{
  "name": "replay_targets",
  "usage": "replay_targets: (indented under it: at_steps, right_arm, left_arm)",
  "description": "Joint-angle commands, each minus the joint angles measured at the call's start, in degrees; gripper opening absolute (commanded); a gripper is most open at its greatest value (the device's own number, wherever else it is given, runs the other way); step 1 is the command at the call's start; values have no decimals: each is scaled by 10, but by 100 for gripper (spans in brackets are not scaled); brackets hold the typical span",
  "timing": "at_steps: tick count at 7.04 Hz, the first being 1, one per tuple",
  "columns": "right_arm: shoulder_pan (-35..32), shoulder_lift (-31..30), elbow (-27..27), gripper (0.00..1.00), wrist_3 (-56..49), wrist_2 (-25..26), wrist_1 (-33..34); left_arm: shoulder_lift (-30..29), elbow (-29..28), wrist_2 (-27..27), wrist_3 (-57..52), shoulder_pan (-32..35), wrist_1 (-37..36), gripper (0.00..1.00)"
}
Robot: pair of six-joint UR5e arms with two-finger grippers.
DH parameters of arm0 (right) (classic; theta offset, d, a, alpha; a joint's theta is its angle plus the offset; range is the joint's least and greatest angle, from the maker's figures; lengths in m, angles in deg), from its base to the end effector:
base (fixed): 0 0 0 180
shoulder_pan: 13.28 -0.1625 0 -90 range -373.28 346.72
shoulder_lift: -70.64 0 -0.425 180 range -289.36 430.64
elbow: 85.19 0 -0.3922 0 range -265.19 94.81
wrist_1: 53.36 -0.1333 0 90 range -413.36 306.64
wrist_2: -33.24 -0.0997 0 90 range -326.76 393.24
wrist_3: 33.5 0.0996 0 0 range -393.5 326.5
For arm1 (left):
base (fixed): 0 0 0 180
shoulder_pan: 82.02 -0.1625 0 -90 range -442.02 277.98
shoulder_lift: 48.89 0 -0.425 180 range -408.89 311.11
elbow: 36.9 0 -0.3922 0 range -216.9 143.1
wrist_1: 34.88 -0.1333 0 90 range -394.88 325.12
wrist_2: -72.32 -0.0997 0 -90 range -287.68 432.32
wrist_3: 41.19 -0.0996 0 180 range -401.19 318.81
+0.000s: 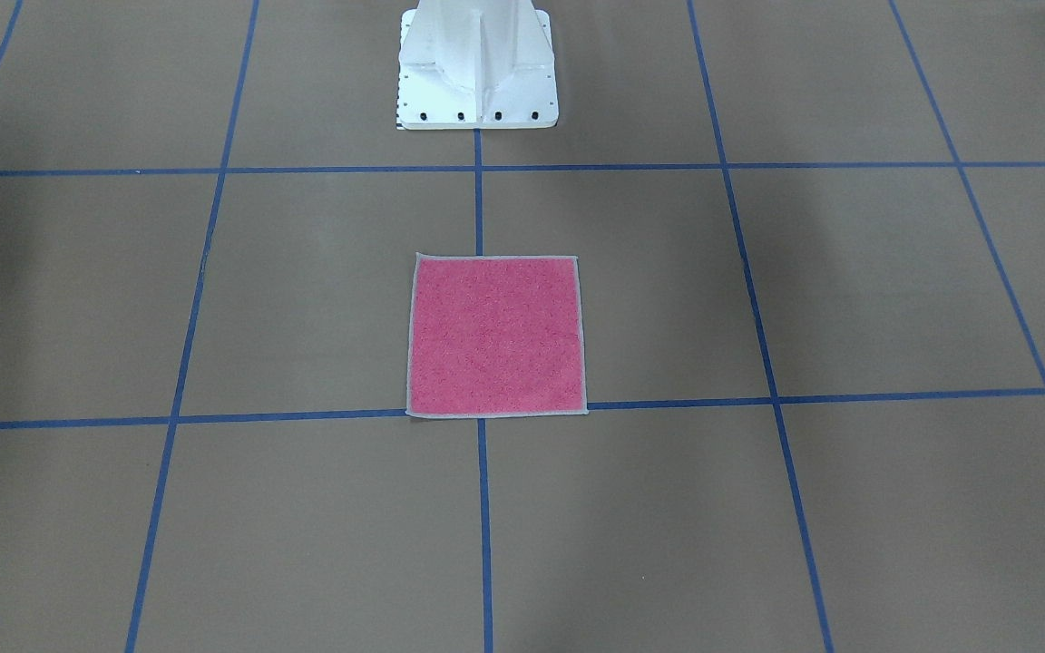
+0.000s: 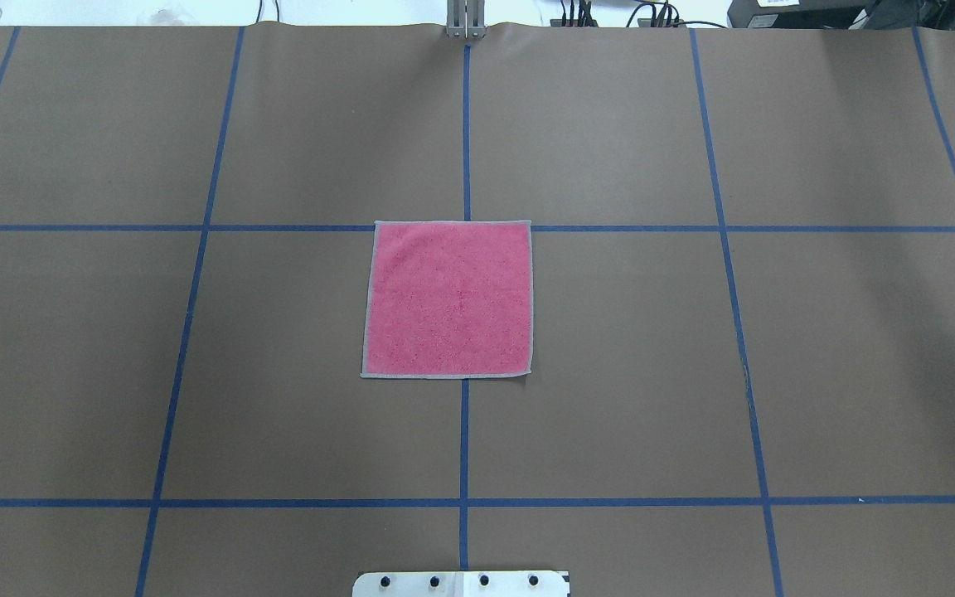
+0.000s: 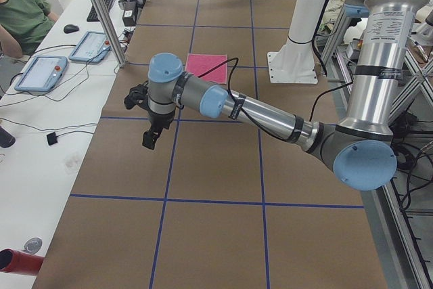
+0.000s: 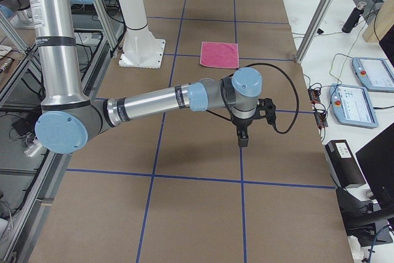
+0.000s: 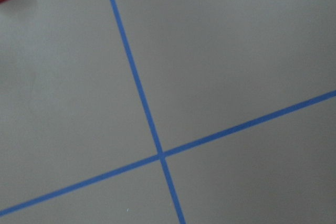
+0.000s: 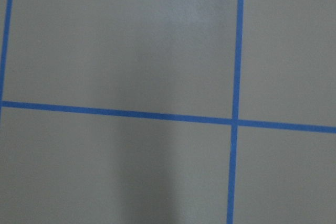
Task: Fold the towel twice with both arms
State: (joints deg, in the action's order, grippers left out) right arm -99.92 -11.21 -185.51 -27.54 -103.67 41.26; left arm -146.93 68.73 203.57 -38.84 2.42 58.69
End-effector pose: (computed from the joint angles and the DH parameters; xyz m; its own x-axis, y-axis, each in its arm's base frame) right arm 0.0285 -0.5479 0.5012 0.6740 -0.1128 0.7301 -0.0132 0.9863 0.1645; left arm -0.0148 -0.5456 0.4468 0.7220 0.3366 -0.6045 -0.0566 0.8995 0.4333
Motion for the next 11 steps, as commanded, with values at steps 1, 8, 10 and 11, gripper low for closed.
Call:
replay_targets:
  at_steps: [1, 8, 10, 11]
  right_arm:
    - [38, 76, -4, 99, 40, 16, 4]
    - [367, 93, -2, 99, 655, 95, -325]
    - [437, 116, 5, 98, 716, 123, -341]
    - [486, 142, 4, 97, 795, 193, -341]
  left_arm:
    - [-14, 50, 8, 157, -105, 11, 100]
    - [-147, -81, -24, 641, -339, 157, 100]
    - [-167, -89, -71, 694, -386, 170, 100]
    - [-168, -89, -71, 695, -392, 170, 100]
